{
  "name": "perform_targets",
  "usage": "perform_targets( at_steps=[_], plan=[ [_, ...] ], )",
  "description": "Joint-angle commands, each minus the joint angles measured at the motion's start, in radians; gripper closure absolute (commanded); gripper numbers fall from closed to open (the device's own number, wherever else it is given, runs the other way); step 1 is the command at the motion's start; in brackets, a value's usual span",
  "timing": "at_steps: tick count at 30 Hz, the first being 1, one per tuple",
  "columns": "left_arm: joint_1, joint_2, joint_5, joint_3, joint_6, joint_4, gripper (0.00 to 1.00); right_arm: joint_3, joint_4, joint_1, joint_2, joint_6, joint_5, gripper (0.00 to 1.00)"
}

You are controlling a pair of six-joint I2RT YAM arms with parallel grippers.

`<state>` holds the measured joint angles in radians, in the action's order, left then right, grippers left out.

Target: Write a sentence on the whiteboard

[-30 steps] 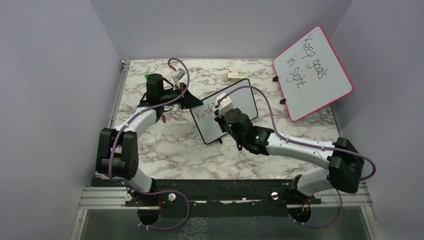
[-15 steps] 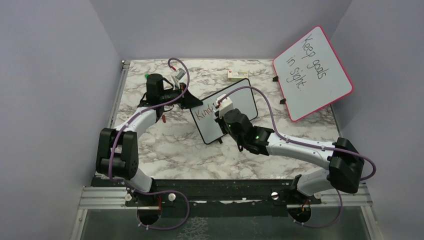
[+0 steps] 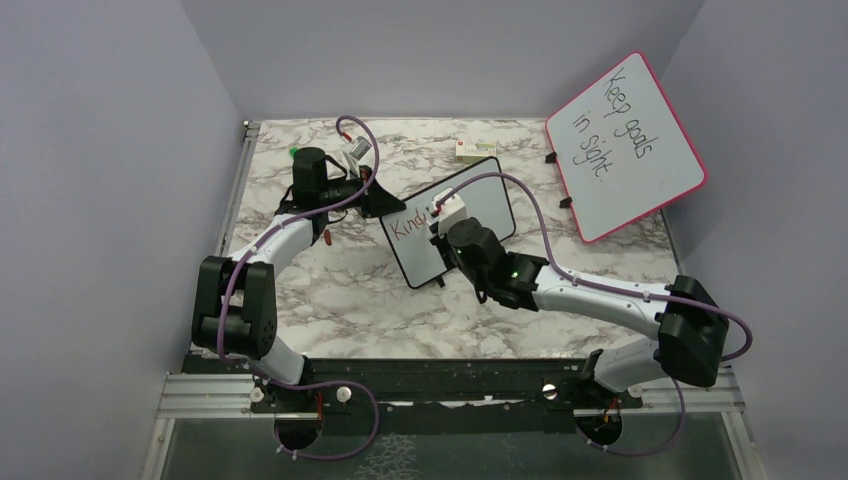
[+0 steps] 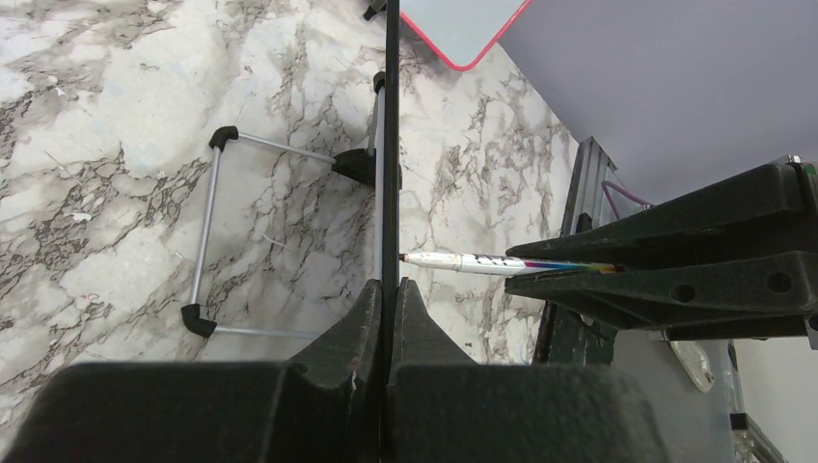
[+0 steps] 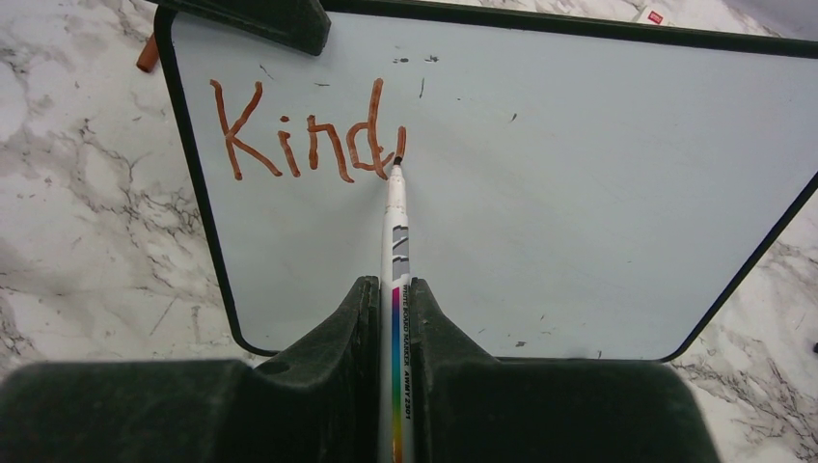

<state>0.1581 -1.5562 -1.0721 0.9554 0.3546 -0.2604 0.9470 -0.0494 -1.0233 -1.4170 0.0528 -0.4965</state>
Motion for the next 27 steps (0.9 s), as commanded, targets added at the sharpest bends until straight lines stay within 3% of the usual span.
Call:
perform_targets(
  at_steps=[1,13,27],
  plan=[
    [0.001,-0.008,-0.032,0.009,-0.013,0.036,1.00,0.003,0.048,0.006,0.009,0.018,0.036,0.99],
    [0.001,-0.011,-0.034,0.011,-0.012,0.036,1.00,-0.005,0.075,0.006,0.013,0.025,0.037,0.99],
    [0.001,-0.010,-0.037,0.009,-0.013,0.036,1.00,0.003,-0.040,0.008,-0.002,-0.016,-0.013,0.99]
  ],
)
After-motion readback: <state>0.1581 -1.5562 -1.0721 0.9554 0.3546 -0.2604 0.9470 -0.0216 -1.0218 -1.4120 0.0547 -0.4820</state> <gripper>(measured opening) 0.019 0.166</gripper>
